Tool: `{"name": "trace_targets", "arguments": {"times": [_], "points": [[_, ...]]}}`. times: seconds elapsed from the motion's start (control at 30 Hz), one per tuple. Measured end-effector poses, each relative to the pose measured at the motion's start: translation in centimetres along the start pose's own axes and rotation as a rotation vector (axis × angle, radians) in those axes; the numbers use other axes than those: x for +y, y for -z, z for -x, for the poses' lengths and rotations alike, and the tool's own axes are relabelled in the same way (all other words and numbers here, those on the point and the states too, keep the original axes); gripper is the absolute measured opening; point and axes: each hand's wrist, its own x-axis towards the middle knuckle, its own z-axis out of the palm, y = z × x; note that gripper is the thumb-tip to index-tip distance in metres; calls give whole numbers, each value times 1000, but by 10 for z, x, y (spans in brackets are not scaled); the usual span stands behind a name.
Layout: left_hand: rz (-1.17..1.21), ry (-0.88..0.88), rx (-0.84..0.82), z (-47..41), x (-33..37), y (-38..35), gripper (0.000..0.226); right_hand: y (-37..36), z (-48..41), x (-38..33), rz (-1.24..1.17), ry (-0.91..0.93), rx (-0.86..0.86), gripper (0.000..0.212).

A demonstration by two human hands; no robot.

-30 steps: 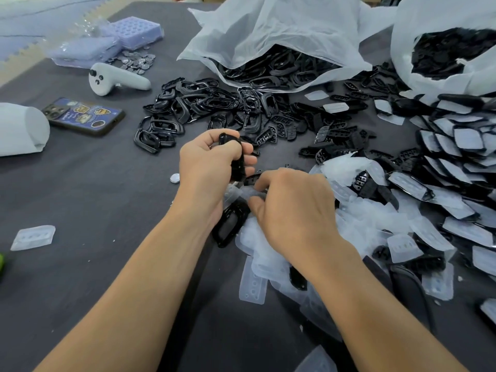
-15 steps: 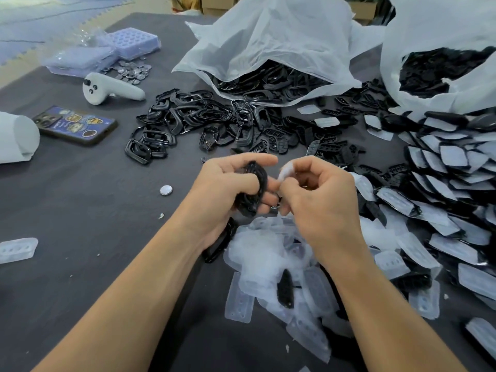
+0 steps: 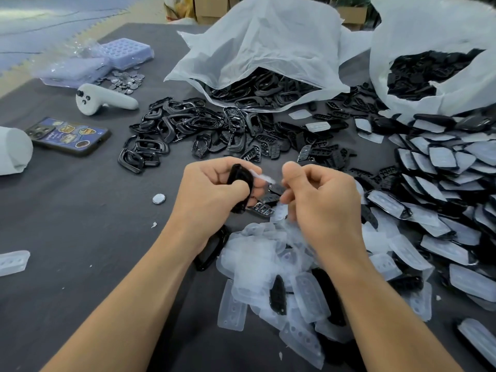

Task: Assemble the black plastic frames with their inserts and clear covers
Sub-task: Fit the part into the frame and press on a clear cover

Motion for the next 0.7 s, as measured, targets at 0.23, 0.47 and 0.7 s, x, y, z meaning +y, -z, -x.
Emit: {"name": "trace_targets", "arguments": {"times": [0.23, 0.47, 0.7], "points": [[-82, -61, -142, 6, 0, -3, 39, -2, -5, -9, -505, -232, -173, 24], [-27, 180, 35, -1, -7, -5, 35, 15, -8, -13, -602, -123, -169, 21], [-138, 185, 112, 3, -8, -9, 16, 13, -7, -10, -364, -4, -317, 16]]}}
